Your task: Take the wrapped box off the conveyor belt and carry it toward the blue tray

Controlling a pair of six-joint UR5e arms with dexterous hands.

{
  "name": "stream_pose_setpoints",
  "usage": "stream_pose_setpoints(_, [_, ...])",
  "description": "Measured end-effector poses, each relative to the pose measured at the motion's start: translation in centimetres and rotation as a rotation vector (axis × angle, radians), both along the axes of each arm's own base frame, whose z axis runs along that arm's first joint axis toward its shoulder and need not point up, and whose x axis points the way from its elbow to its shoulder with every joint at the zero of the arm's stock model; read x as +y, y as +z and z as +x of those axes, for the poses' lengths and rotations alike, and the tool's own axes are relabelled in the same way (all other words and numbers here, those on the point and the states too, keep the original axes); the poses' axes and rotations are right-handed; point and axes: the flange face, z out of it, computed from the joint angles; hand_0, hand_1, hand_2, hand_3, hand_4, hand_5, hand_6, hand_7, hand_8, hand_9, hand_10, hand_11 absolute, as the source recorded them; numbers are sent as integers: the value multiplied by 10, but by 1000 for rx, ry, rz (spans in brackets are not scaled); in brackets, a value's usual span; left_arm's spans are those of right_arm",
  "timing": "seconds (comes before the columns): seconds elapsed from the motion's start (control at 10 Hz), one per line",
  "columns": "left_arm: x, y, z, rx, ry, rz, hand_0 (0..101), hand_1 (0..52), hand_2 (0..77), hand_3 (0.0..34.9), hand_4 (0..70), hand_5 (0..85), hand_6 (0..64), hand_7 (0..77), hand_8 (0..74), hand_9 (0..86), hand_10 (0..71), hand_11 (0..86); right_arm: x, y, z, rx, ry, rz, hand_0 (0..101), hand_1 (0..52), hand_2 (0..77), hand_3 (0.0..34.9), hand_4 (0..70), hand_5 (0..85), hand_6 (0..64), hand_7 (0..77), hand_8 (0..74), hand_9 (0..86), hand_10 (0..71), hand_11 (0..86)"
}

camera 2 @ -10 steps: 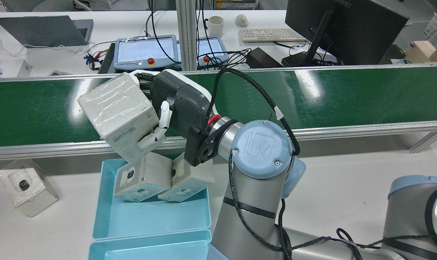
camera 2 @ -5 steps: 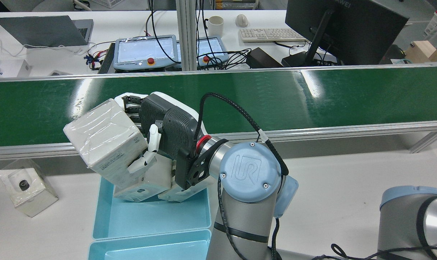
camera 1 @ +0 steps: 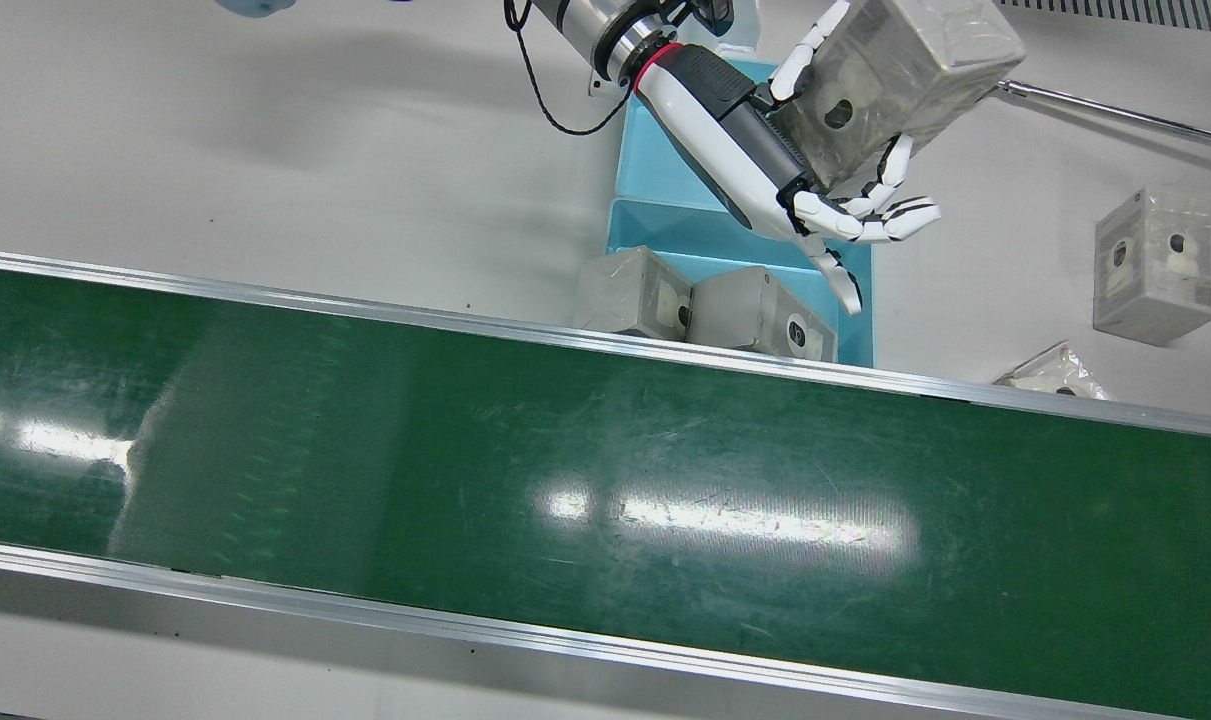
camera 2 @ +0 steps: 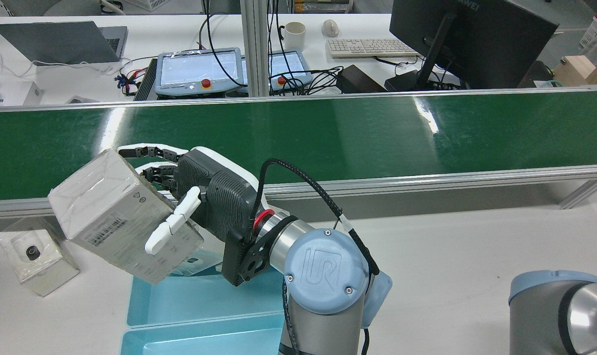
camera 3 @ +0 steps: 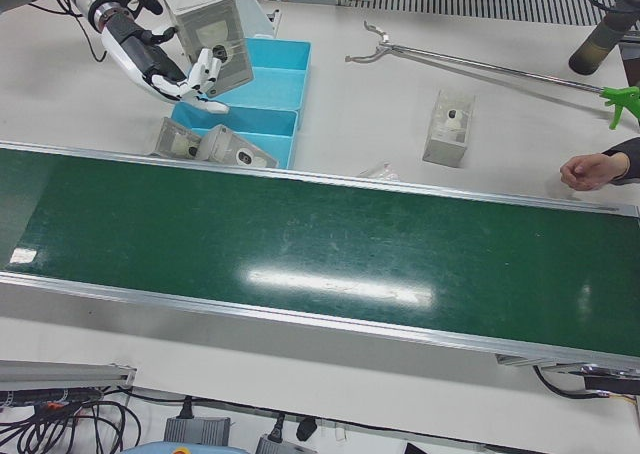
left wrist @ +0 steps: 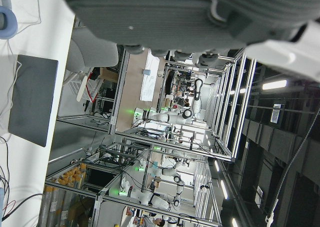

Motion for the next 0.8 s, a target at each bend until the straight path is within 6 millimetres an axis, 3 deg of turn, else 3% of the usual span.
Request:
stream_pose_setpoints(0.1, [0, 0, 0, 0, 0, 0, 0, 0, 11, 0, 0, 11, 5, 5, 5, 5, 5, 5, 2, -1, -2, -6, -2, 0, 541, 44, 114, 50, 147, 256, 469, 365, 316, 202, 0, 16])
stream_pose_setpoints(0.2, [0, 0, 0, 0, 0, 0, 0, 0, 11, 0, 0, 11, 5, 5, 5, 0, 5, 5, 3, -2, -3, -9, -2, 0, 541, 44, 114, 50, 147, 256, 469, 365, 316, 202, 0, 16])
stream_pose_setpoints(0.3, [0, 0, 0, 0, 0, 0, 0, 0, 11, 0, 0, 11, 5, 5, 5, 0, 5, 5, 4, -2, -3, -12, -3, 1, 545, 44, 114, 101, 153, 338, 365, 278, 82, 22, 0, 11])
stream_pose_setpoints(0.4, [0, 0, 0, 0, 0, 0, 0, 0, 11, 0, 0, 11, 5, 5, 5, 0, 5, 5, 5, -3, -2, -15, -4, 2, 546, 44, 114, 103, 153, 338, 305, 245, 0, 16, 0, 11])
stream_pose_setpoints(0.5, [0, 0, 0, 0, 0, 0, 0, 0, 11, 0, 0, 11, 5, 0, 5, 5, 5, 5, 5, -4, -1, -17, -5, 4, 546, 44, 114, 103, 153, 338, 305, 245, 0, 16, 0, 11])
stream_pose_setpoints(0.6, [0, 0, 0, 0, 0, 0, 0, 0, 5, 0, 0, 11, 5, 0, 5, 0, 0, 5, 6, -4, -1, -18, -7, 5, 562, 245, 207, 104, 142, 349, 98, 131, 0, 16, 0, 11])
stream_pose_setpoints(0.7, [0, 0, 0, 0, 0, 0, 0, 0, 5, 0, 0, 11, 5, 5, 5, 5, 5, 5, 6, -4, -1, -19, -9, 6, 563, 153, 175, 117, 142, 349, 44, 169, 0, 16, 0, 11])
stream_pose_setpoints(0.8, [0, 0, 0, 0, 0, 0, 0, 0, 5, 0, 0, 11, 5, 5, 5, 5, 5, 5, 6, -4, 0, -20, -10, 8, 555, 251, 131, 131, 142, 349, 87, 169, 0, 16, 0, 11])
